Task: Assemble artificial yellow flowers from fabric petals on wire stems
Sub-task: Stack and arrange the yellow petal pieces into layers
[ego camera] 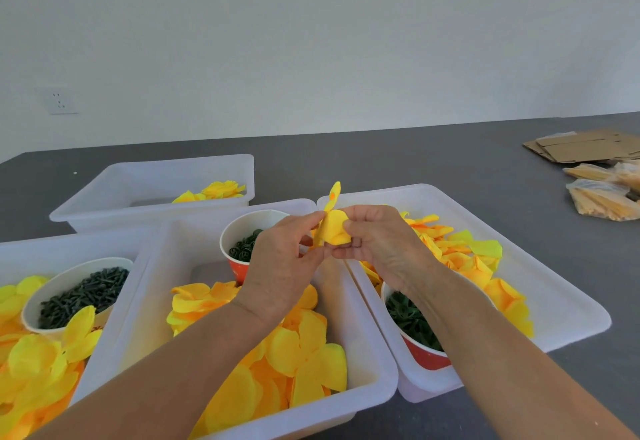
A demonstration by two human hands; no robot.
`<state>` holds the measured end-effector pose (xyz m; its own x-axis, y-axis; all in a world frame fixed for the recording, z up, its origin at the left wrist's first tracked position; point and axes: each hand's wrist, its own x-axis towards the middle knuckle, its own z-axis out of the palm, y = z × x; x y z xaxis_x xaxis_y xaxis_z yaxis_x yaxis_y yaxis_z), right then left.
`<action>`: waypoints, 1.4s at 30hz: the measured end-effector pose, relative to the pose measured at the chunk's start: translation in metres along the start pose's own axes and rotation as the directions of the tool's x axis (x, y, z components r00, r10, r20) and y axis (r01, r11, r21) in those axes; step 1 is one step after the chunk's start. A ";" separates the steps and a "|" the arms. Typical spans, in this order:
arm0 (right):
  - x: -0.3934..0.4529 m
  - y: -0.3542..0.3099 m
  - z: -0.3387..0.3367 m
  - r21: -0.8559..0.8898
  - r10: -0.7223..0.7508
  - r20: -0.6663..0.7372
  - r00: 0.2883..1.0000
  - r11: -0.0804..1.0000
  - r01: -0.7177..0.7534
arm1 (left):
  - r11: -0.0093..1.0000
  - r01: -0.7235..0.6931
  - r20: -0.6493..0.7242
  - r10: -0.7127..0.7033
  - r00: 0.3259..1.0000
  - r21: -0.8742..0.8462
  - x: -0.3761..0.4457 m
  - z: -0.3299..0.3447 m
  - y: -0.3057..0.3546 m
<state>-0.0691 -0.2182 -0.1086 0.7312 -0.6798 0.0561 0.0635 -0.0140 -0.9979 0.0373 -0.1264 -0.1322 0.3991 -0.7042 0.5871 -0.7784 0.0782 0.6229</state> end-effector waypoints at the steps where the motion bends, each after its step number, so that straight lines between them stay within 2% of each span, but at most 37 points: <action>1: 0.000 0.001 -0.001 -0.013 -0.014 -0.010 1.000 1.000 0.014 | 1.000 0.011 -0.014 -0.012 1.000 -0.017 0.000 0.000 0.000; 5: 0.001 0.004 -0.004 -0.092 -0.004 -0.081 0.997 0.996 -0.004 | 0.997 0.058 -0.057 -0.061 0.996 -0.043 0.000 0.000 0.001; 8: 0.003 0.006 -0.004 -0.116 0.022 -0.115 0.993 0.993 -0.035 | 0.999 0.026 -0.058 -0.028 0.998 -0.038 0.000 0.000 0.002; 14: 0.001 0.001 -0.004 0.079 0.000 0.054 0.999 0.997 -0.005 | 1.000 0.025 -0.125 -0.027 0.992 -0.017 0.003 -0.003 -0.002; 19: 0.002 0.003 -0.005 -0.077 -0.082 -0.101 0.992 0.994 0.074 | 0.995 0.057 -0.107 -0.065 0.992 -0.078 0.001 -0.003 -0.002; 23: 0.002 0.005 -0.005 -0.110 -0.133 -0.132 0.982 0.987 0.119 | 0.976 0.113 -0.059 -0.126 0.990 -0.185 0.001 -0.004 -0.001; 26: 0.002 0.005 -0.005 -0.074 -0.146 -0.091 0.985 0.988 0.139 | 0.942 0.161 -0.008 -0.171 0.985 -0.293 0.002 -0.006 -0.001; 31: 0.004 0.002 -0.008 0.154 -0.096 0.088 0.992 0.985 0.081 | 0.919 0.195 -0.025 -0.216 0.976 -0.341 0.004 -0.008 -0.001; 33: 0.005 0.002 -0.008 0.106 -0.093 0.056 0.994 0.991 0.086 | 0.885 0.234 0.024 -0.245 0.969 -0.403 0.001 -0.006 0.002; 38: 0.003 0.005 -0.005 -0.098 -0.145 0.000 0.989 0.985 0.144 | 0.700 0.378 0.172 -0.349 0.921 -0.607 -0.002 -0.005 0.009; 42: 0.004 0.004 -0.006 -0.079 -0.149 -0.022 0.989 0.986 0.146 | 0.568 0.458 0.177 -0.479 0.860 -0.684 0.002 -0.009 0.008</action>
<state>-0.0700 -0.2250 -0.1122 0.6987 -0.6860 0.2031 0.1160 -0.1715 -0.9783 0.0360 -0.1211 -0.1209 0.6306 -0.7676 0.1148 0.0717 0.2048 0.9762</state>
